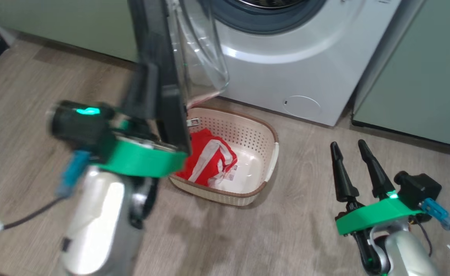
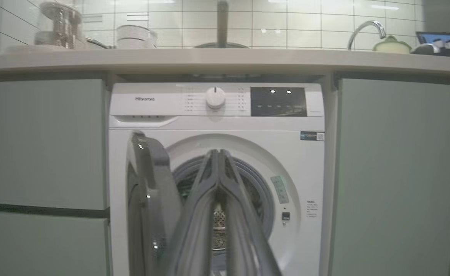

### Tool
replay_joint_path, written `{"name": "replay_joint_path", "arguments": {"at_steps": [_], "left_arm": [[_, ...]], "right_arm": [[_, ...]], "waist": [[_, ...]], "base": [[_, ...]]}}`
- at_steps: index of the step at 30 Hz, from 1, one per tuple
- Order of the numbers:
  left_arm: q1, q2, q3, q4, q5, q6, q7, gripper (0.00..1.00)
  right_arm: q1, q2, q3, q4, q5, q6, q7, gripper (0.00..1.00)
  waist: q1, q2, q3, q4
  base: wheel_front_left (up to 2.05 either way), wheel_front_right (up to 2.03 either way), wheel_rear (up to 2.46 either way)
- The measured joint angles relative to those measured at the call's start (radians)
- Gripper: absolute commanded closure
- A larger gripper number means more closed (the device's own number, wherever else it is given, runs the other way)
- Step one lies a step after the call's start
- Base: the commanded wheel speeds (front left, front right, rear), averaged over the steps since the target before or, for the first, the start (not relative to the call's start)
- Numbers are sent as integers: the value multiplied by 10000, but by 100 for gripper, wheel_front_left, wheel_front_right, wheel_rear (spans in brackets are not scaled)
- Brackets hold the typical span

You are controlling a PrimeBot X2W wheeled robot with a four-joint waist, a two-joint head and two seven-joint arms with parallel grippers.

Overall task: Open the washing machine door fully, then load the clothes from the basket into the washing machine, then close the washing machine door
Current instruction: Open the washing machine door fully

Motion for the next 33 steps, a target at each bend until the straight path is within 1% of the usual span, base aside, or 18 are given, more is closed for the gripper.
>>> {"name": "replay_joint_path", "arguments": {"at_steps": [4,8,11,16,19,24,27,33], "left_arm": [[-2,-2,-899,922,-107,-73,0,100],[59,-2,-1494,1971,-330,-86,2,100],[229,0,-1781,2495,-639,-217,4,100],[303,6,-1779,3081,-765,-247,8,100],[301,2,-1724,3538,-926,-155,10,100],[197,4,-1369,3992,-974,-67,10,100],[194,2,-1183,4094,-1005,17,10,100],[201,2,-1135,4353,-1120,19,10,100]], "right_arm": [[-35,2,257,2,96,0,0,0],[-37,0,318,-4,104,0,0,0],[-38,0,297,-19,104,0,0,0],[-52,0,299,-59,102,0,0,0],[-52,0,313,-63,82,0,0,0],[-65,0,267,-111,-10,0,0,0],[-66,0,165,-115,-92,0,0,0],[-66,0,199,-104,-182,0,0,0]], "waist": [[0,0,32,-270],[0,0,104,-524],[0,0,192,-666],[0,0,321,-819],[0,0,412,-917],[0,0,593,-950],[0,0,645,-842],[0,0,581,-449]], "base": [[0,0,0],[0,0,0],[0,0,0],[0,0,0],[0,0,0],[0,0,0],[0,0,0],[0,0,0]]}}
